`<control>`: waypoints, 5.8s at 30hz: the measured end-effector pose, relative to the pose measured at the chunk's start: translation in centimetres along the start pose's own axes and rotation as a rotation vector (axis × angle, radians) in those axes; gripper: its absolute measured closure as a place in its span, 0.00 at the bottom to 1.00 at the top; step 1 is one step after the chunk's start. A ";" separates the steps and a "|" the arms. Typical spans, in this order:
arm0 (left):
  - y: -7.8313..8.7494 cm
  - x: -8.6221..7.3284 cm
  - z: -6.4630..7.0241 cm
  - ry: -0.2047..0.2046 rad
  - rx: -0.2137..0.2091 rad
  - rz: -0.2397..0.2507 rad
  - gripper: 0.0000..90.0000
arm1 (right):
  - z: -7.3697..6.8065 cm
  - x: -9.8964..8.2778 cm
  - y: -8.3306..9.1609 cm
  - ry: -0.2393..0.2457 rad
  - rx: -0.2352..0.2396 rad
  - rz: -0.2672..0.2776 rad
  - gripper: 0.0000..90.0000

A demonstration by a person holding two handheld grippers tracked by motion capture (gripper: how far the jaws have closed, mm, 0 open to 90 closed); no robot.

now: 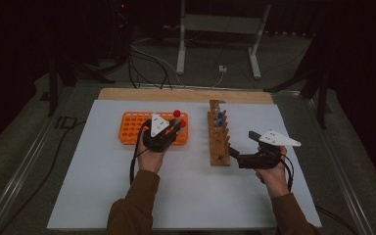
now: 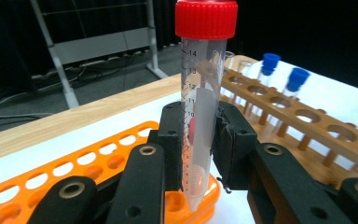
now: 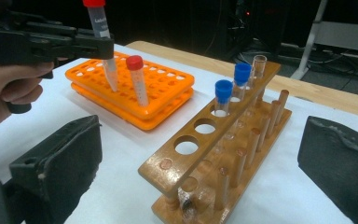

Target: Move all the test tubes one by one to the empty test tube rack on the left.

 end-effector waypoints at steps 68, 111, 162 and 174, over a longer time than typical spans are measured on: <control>1.6 -2.4 -1.1 0.108 -0.069 -0.083 0.34 | -0.7 -0.3 -0.4 0.002 0.034 -0.009 0.00; 9.5 -5.3 -3.9 0.120 0.019 -0.047 0.01 | 3.0 3.3 -5.0 0.005 -0.060 -0.049 0.06; 8.6 -5.9 -3.0 0.095 0.016 -0.076 0.01 | 3.5 2.7 -8.9 0.008 -0.100 -0.145 0.84; 8.6 -5.9 -2.8 0.085 0.013 -0.078 0.01 | 3.0 4.7 -7.7 0.033 -0.094 -0.120 0.84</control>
Point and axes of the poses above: each handheld gripper's, and its own axes: y roughly backward along the jaws, x roughly out of its top, z roughly to its right, the point moved 8 cm from there along -y, roughly forward along the jaws, and after that the axes turned 9 degrees about x, right-handed, at the moved point
